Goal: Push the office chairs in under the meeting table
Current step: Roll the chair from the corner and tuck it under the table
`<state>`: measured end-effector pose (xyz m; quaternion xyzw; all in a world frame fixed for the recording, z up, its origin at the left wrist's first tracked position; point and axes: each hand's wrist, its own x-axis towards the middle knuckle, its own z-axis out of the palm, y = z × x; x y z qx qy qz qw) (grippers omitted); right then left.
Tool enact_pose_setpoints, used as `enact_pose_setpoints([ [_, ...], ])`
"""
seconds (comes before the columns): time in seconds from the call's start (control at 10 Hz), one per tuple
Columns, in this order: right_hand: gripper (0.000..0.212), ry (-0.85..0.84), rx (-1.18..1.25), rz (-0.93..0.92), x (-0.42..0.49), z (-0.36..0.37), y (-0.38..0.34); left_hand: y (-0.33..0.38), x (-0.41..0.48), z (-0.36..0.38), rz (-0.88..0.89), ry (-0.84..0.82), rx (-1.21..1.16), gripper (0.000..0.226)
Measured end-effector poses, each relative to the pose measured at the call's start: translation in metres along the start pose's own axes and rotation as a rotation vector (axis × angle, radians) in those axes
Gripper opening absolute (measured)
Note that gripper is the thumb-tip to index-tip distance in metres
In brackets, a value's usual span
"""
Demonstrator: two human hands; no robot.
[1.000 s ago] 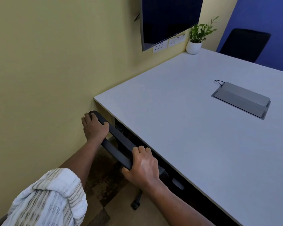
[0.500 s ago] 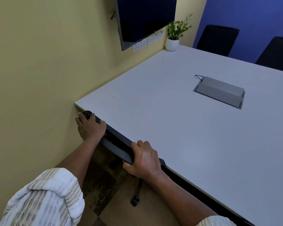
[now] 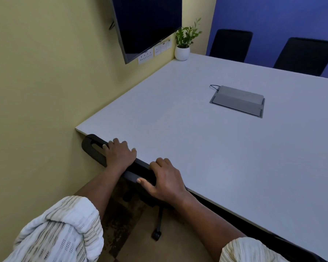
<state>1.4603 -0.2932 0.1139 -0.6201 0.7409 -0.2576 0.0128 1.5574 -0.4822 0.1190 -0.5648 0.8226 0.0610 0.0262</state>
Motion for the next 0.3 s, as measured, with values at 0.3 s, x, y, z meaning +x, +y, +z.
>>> enact_pose_setpoints([
  [0.3,0.044,0.035,-0.021,0.081,-0.064,-0.064,0.06,0.119,-0.06,0.014,0.124,-0.13,-0.069,0.06],
])
